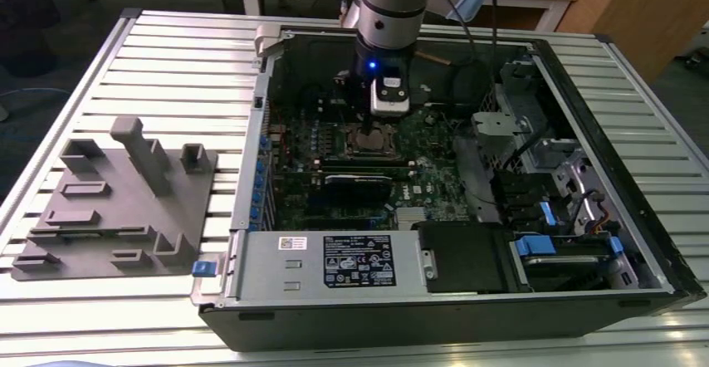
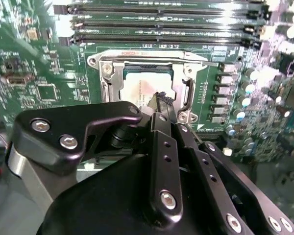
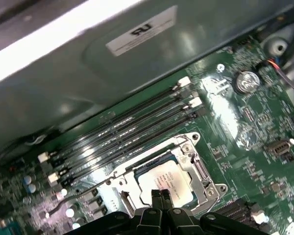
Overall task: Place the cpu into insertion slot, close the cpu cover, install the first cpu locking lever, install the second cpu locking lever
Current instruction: 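Close the cpu cover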
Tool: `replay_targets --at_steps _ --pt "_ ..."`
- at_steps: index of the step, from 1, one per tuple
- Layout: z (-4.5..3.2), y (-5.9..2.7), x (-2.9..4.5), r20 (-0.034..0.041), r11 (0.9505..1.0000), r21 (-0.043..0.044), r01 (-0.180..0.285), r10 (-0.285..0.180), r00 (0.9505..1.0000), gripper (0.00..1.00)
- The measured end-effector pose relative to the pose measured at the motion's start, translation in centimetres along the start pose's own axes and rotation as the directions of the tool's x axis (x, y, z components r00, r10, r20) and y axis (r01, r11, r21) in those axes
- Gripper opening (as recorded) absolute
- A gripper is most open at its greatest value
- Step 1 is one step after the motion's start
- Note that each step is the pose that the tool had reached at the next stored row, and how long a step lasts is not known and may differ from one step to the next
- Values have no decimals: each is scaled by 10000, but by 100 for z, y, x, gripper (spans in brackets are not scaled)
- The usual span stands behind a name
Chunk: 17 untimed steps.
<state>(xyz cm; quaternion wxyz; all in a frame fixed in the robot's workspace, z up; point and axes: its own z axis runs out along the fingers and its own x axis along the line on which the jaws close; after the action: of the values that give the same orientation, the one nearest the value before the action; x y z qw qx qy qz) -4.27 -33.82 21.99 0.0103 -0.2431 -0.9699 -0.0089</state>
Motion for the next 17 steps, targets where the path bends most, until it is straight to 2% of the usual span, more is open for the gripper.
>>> replay_targets --at_steps 4,9,13,17 --pt "9 0 0 -16 9980 -2 630 -630 9980 11" --pt "20 0 -1 -35 9908 -23 1350 -1350 9908 11" --pt "31 0 -1 -52 9813 -48 1924 -1924 9813 11" --pt "43 0 -1 -64 9684 -71 2492 -2492 9684 11"
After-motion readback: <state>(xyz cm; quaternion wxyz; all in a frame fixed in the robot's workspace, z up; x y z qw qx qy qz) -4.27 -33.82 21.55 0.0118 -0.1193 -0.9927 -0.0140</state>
